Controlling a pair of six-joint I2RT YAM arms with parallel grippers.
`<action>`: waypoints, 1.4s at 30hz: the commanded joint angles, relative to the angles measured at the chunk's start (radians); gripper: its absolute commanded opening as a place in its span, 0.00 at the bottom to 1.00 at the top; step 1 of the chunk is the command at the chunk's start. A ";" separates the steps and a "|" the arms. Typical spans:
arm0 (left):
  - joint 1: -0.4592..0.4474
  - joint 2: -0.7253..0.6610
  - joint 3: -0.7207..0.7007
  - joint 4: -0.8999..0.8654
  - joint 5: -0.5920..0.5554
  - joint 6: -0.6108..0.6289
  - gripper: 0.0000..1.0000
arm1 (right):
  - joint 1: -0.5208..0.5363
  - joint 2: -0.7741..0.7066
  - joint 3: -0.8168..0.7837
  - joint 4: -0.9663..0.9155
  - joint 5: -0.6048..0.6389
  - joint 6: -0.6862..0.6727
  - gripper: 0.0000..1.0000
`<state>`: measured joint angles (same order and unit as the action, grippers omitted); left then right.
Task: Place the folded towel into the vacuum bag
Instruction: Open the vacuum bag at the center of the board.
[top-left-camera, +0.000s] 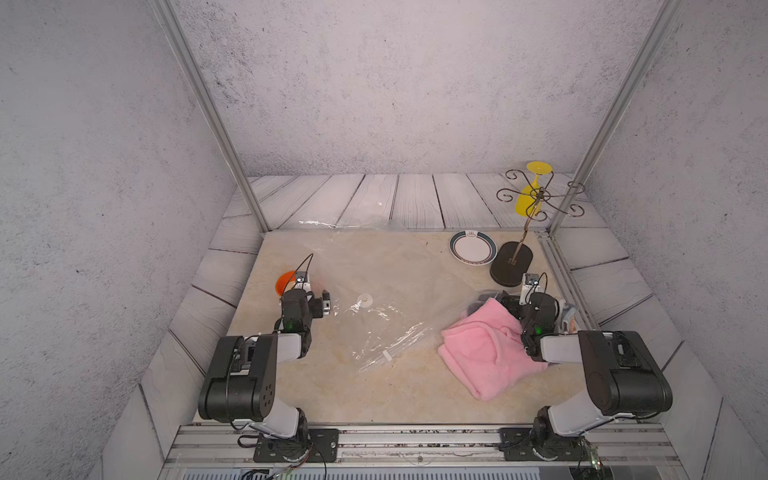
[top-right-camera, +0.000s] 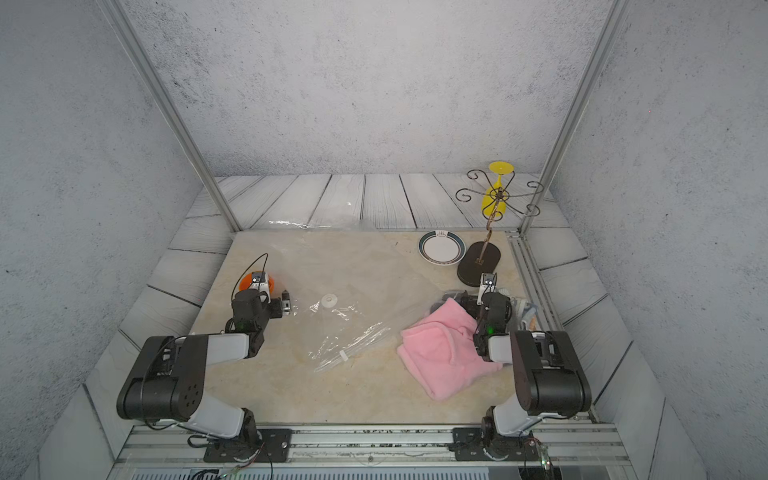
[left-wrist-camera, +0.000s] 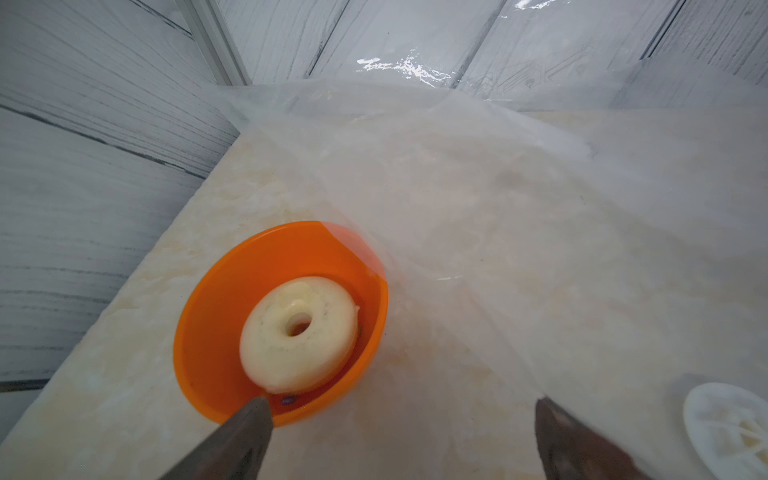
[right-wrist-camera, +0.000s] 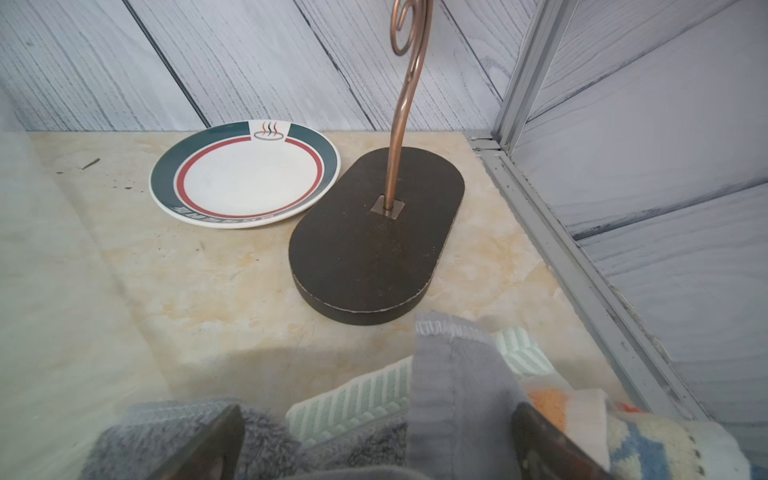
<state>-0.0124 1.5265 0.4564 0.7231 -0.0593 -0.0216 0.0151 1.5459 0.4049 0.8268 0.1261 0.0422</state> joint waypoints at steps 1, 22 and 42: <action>0.006 0.008 0.017 0.019 -0.002 0.011 1.00 | 0.006 0.025 0.028 0.014 0.007 0.010 0.99; 0.007 0.008 0.017 0.018 -0.001 0.011 1.00 | 0.006 0.023 0.028 0.014 0.007 0.011 0.99; 0.005 -0.032 0.070 -0.058 -0.046 0.005 1.00 | 0.005 -0.089 0.126 -0.253 -0.051 -0.003 0.85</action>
<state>-0.0086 1.5242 0.4641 0.7181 -0.0826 -0.0177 0.0166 1.5314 0.4477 0.7338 0.1181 0.0467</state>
